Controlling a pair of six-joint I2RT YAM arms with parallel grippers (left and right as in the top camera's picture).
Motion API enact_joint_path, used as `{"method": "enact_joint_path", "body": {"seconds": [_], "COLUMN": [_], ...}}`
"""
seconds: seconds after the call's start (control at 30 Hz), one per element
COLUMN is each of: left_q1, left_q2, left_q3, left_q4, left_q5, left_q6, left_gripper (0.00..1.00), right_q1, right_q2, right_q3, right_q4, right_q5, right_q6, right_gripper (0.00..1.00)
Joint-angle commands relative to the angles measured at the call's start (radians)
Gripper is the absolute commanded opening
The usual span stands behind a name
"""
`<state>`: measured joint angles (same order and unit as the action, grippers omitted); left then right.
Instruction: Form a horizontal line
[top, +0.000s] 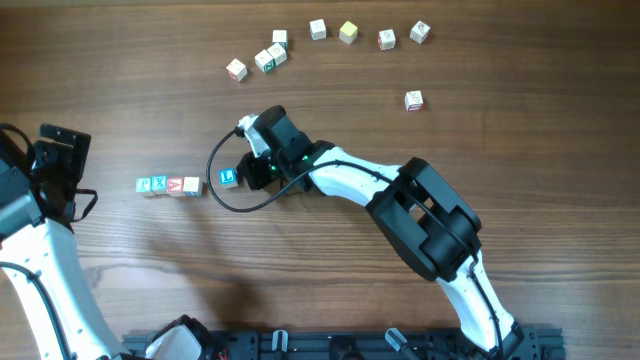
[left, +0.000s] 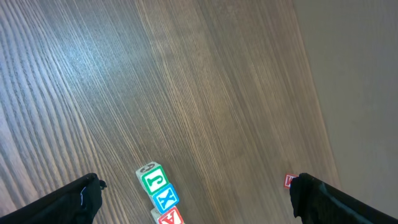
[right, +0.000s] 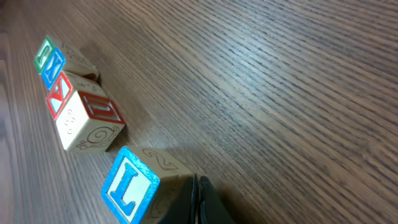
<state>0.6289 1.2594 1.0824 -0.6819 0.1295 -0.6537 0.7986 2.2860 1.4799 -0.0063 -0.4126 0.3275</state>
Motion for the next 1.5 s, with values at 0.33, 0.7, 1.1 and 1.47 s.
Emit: {"method": "enact_joint_path", "body": {"seconds": [0.33,0.7,1.1,1.47], "left_q1": [0.004,0.004,0.004,0.004], "left_q2": [-0.001,-0.001,-0.001,-0.001], "left_q3": [0.017,0.017,0.017,0.017], "left_q4": [0.000,0.000,0.000,0.000], "left_q5": [0.008,0.008,0.008,0.008], "left_q6": [-0.009,-0.009,-0.009,-0.009], "left_gripper": [1.00,1.00,1.00,1.00], "right_q1": [0.010,0.041,0.042,0.050], "right_q2": [0.000,0.000,0.000,0.006], "right_q3": [0.003,0.003,0.003,0.003], "right_q4": [0.006,0.007,0.031,0.047], "right_q5": [-0.150,-0.150,-0.150,-0.150], "right_q6": [-0.020,0.014,0.039,0.039], "right_gripper": [0.04,0.05,0.04,0.05]}}
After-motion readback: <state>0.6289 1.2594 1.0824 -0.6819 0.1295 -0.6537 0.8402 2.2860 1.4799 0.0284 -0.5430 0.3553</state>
